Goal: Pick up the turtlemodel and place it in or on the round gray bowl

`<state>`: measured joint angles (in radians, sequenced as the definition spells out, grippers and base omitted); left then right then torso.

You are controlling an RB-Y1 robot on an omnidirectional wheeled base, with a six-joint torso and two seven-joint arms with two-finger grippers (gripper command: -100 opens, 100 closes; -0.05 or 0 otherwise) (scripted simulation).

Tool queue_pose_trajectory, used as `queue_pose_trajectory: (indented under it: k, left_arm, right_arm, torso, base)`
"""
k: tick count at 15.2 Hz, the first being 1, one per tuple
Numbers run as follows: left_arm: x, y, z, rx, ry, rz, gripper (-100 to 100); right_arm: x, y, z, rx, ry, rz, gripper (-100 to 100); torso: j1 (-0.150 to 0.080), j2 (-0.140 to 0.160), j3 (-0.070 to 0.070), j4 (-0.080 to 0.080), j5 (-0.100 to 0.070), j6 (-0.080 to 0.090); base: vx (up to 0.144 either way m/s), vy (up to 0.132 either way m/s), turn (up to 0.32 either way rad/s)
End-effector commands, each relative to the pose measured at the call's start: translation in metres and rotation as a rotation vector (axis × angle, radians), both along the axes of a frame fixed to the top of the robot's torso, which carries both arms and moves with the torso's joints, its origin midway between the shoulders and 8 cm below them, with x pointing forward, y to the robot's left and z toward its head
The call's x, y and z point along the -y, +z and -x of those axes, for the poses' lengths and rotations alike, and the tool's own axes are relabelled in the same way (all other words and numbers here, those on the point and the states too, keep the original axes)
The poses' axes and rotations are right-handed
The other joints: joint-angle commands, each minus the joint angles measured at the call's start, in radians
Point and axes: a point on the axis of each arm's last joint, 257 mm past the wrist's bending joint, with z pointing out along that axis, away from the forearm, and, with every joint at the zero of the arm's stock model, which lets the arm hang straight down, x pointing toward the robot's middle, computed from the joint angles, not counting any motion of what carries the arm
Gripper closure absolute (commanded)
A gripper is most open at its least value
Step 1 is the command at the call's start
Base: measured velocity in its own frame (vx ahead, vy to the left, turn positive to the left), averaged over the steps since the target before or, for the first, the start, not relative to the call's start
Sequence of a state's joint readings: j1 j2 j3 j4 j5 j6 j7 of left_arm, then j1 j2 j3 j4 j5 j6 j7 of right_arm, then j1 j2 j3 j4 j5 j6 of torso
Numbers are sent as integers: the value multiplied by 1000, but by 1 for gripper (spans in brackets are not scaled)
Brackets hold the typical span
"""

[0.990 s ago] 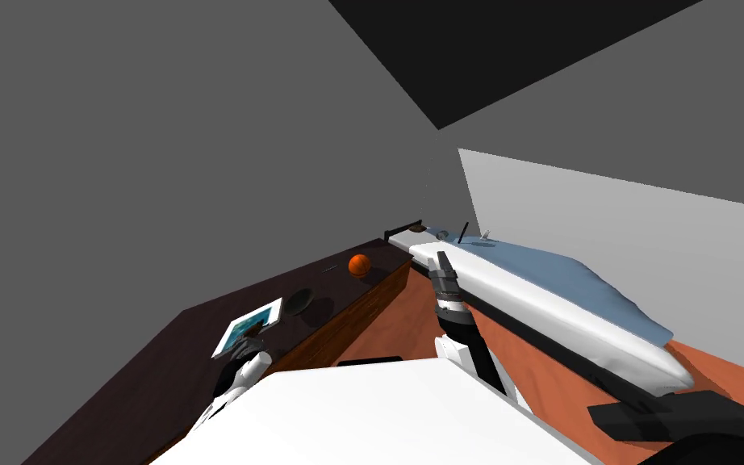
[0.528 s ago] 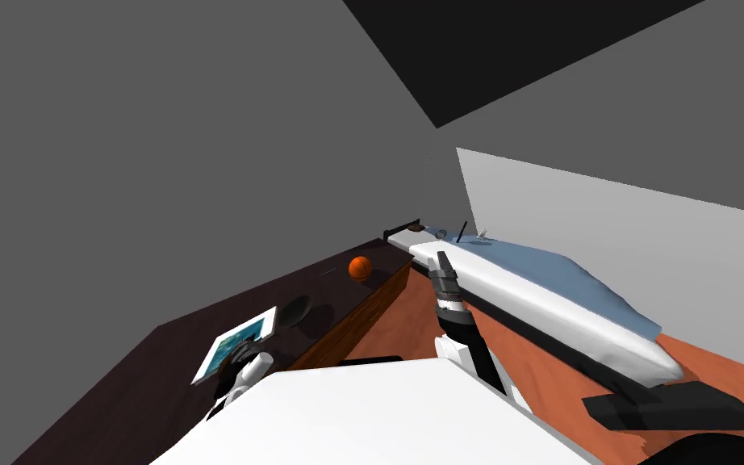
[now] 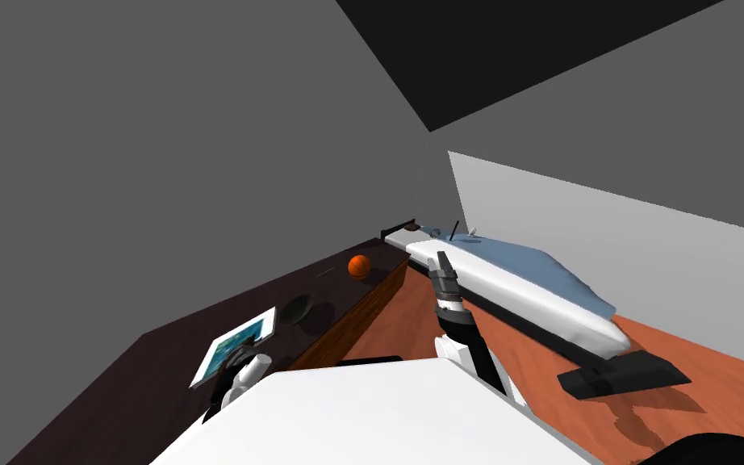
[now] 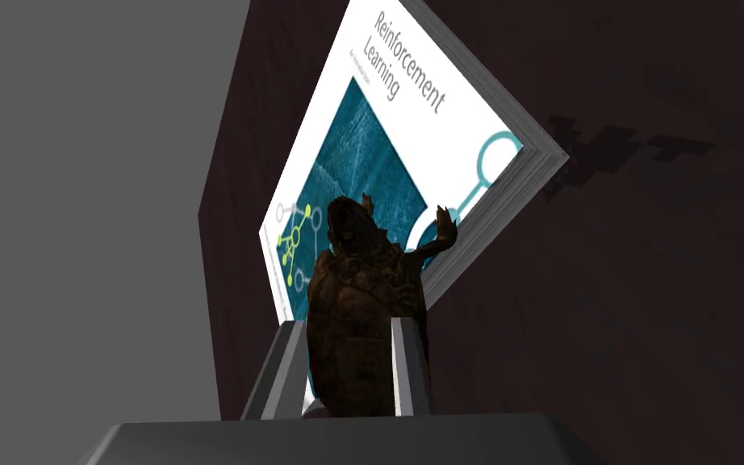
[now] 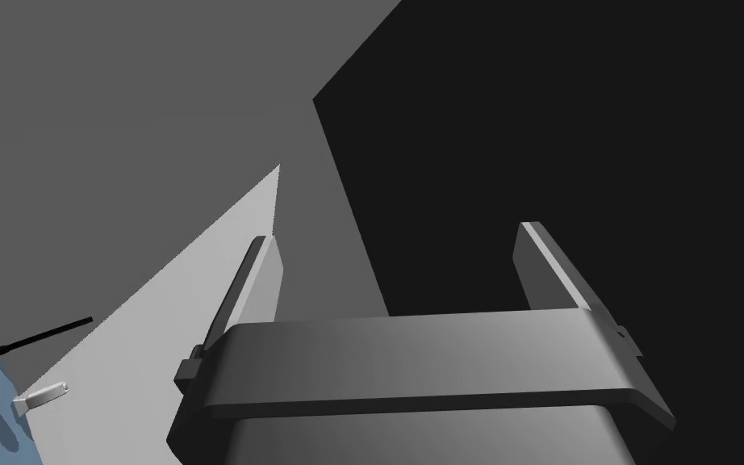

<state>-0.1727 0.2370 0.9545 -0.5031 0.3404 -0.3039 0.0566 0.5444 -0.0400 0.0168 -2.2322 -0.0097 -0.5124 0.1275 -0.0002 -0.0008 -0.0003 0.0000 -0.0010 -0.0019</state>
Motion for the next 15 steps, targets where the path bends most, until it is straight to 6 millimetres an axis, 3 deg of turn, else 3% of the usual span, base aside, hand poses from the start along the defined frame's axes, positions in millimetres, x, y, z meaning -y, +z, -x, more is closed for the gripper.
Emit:
queue_pose_trajectory:
  k: [1,6,7,11,15]
  left_arm:
    - [6,-1,-7,-4,-31,5,100]
    - [13,0,-15,-8,-67,7,100]
    - [20,-6,-12,-6,-56,16,-100]
    - [12,-8,-1,-12,-16,16,-100]
    - [-6,-8,13,-33,17,19,-100]
  right_arm:
    - [0,0,0,0,0,0,0]
    - [0,0,0,0,0,0,0]
    - [0,0,0,0,0,0,0]
    - [0,0,0,1,1,0,0]
    - [0,0,0,0,0,0,0]
  torso:
    - [0,0,0,0,0,0]
    - [-4,-5,-3,-1,-1,1]
    - [-3,-4,-2,-1,-1,1]
    - [-1,14,8,3,0,2]
    - [4,5,3,1,1,1]
  base:
    - [73,-55,329]
    - [69,-61,176]
    - [-75,-37,-76]
    - [-183,-26,-211]
    - [-33,35,-165]
